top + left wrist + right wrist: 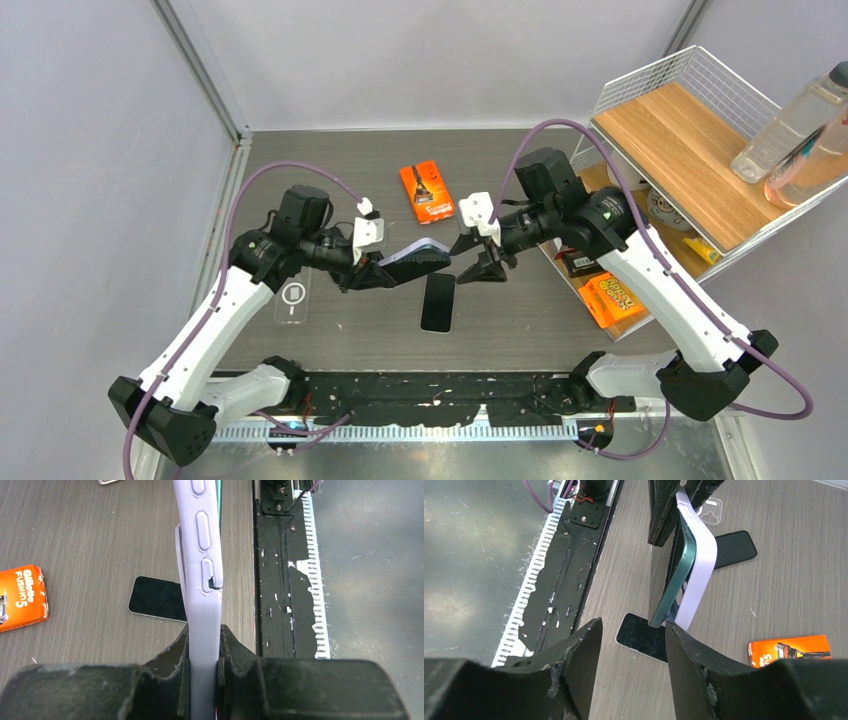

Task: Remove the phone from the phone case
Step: Remove the phone case from the phone.

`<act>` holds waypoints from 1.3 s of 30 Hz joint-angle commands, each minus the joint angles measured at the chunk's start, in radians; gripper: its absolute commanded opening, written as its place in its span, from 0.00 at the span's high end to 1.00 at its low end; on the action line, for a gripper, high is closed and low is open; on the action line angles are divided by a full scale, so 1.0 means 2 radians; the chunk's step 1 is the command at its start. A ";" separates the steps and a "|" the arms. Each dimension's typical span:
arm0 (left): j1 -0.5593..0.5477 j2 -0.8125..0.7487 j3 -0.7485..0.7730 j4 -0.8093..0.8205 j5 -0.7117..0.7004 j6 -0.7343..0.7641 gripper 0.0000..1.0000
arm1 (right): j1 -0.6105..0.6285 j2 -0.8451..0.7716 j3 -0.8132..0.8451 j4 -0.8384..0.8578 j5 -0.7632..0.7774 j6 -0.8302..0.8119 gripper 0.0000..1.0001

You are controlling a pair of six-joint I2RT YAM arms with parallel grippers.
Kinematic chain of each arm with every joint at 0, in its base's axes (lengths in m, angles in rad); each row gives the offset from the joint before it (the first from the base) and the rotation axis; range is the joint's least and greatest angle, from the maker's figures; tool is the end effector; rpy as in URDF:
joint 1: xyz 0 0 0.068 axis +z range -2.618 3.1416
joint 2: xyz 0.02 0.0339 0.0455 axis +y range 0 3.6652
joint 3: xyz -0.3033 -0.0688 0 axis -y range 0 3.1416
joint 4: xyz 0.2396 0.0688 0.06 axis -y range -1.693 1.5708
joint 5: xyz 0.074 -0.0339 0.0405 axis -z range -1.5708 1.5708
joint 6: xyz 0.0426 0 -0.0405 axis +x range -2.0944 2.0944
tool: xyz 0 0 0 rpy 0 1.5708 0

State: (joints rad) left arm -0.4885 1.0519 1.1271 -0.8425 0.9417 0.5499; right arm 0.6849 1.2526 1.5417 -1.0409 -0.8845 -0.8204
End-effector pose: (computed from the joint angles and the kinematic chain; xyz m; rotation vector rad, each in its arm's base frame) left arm 0.1386 -0.1127 0.3859 1.4454 1.6080 -1.0477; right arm 0.1429 0.1593 0.4584 -1.7601 1.2445 0.9355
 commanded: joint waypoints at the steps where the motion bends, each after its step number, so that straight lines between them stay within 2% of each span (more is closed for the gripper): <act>1: 0.003 -0.014 0.005 0.042 0.017 -0.009 1.00 | 0.000 -0.003 0.006 0.031 -0.014 0.023 0.46; 19: 0.003 -0.011 0.010 0.073 0.010 -0.033 1.00 | 0.000 0.007 -0.025 0.069 -0.034 0.062 0.48; 31: 0.003 -0.011 0.003 0.163 0.031 -0.126 1.00 | -0.001 0.043 -0.060 0.149 -0.069 0.135 0.52; 34: 0.003 -0.011 -0.002 0.193 0.018 -0.158 1.00 | -0.001 0.050 -0.065 0.157 -0.083 0.141 0.57; 36: 0.003 -0.009 -0.005 0.213 0.012 -0.178 1.00 | -0.001 0.056 -0.068 0.162 -0.088 0.148 0.68; 37: 0.003 -0.007 -0.005 0.217 0.008 -0.184 1.00 | -0.001 0.059 -0.067 0.162 -0.088 0.148 0.79; 38: 0.003 -0.006 -0.005 0.218 0.005 -0.190 1.00 | 0.000 0.059 -0.065 0.159 -0.082 0.146 0.86; 39: 0.003 -0.005 -0.003 0.216 0.004 -0.192 0.96 | 0.000 0.056 -0.062 0.156 -0.068 0.138 0.92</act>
State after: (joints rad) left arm -0.4873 1.0515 1.0893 -0.6735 0.9176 0.2588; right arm 0.6613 1.3556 1.4227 -0.7193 -0.9794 -0.5556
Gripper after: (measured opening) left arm 0.197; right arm 0.201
